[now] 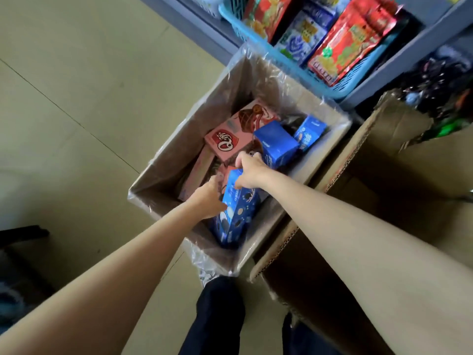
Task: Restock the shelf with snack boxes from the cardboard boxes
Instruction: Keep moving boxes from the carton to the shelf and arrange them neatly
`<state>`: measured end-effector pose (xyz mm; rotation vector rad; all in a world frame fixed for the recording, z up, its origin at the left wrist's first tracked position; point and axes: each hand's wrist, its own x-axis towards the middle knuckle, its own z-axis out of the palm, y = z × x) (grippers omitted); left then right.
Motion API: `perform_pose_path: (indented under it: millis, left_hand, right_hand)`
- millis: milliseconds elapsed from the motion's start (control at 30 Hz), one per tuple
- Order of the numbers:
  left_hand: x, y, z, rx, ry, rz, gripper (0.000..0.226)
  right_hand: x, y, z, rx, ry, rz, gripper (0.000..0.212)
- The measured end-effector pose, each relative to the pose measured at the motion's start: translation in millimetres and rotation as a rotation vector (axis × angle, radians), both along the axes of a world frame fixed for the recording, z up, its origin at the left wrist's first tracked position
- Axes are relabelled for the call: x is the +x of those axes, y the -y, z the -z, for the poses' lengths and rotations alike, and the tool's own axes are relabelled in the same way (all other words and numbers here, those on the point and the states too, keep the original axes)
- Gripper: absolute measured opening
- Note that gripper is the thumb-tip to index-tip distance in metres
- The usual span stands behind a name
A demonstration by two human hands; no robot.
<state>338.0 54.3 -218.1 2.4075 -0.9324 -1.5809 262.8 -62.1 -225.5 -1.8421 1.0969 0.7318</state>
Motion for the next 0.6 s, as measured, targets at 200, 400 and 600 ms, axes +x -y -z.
perform_pose_path:
  millis: [200,400,600]
  left_hand:
    - [-8,59,-146,-0.199,-0.144,-0.122,0.075]
    - [-38,145,-409,-0.300,-0.299,0.193,0.055]
    - [-69,173,-644,-0.532,-0.484,0.200,0.053]
  right_hand:
    - [-21,84,-195,0.155,0.154,-0.060,0.048]
    - [-91,182,-490,0.114,0.226,-0.029,0.029]
    - [-153,191,-742,-0.123,0.399,0.042,0.021]
